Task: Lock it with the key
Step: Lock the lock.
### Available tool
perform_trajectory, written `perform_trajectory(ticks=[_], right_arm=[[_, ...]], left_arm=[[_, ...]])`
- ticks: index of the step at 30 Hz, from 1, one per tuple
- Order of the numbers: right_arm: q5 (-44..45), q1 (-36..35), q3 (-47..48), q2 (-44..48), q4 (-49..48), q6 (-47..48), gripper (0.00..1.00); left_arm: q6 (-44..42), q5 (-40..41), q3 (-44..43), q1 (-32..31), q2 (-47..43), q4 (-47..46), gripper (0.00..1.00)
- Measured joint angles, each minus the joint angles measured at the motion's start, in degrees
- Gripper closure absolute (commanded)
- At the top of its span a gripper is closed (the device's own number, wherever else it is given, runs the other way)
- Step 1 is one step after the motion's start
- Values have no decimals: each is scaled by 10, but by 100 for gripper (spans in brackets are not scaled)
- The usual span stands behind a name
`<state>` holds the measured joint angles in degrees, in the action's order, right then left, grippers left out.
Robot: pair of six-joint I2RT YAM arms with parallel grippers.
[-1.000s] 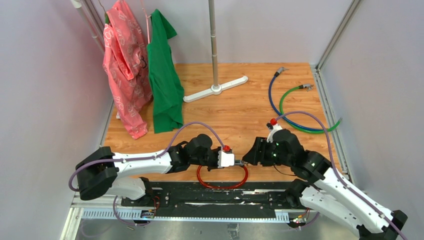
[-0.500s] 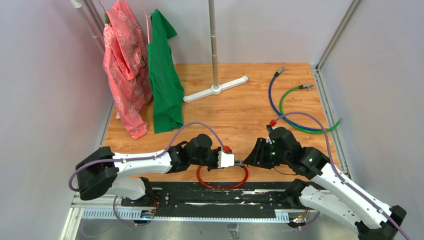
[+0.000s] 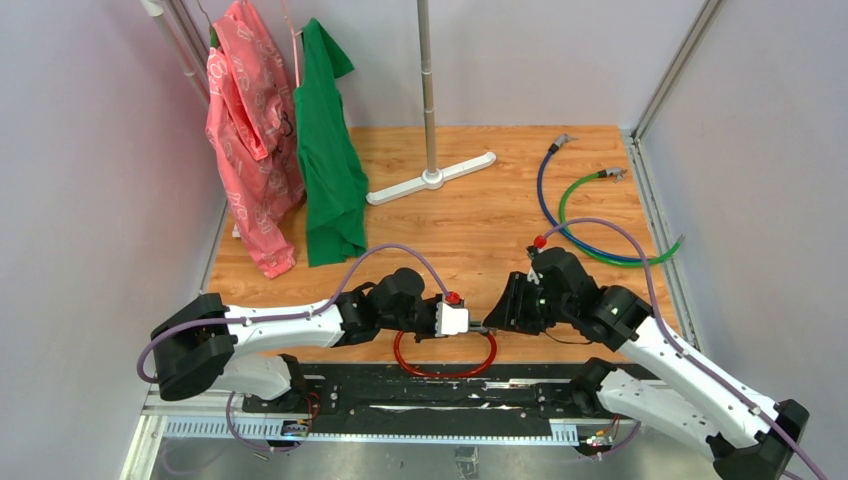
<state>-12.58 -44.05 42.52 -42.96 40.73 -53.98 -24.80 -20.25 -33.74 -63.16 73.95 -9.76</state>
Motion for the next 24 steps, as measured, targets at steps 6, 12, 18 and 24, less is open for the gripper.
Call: perform_trajectory(ticks=[6, 12, 18, 24], right_arm=[[1, 0, 0, -2, 0, 0, 64], [5, 0, -5, -2, -5, -1, 56], [8, 0, -12, -1, -9, -2, 55], [15, 0, -28, 5, -23, -5, 63]], left_arm=[[0, -1, 0, 0, 0, 0, 100], [0, -1, 0, 0, -1, 0, 100], [1, -2, 0, 0, -2, 0, 100], [2, -3, 0, 0, -2, 0, 100]])
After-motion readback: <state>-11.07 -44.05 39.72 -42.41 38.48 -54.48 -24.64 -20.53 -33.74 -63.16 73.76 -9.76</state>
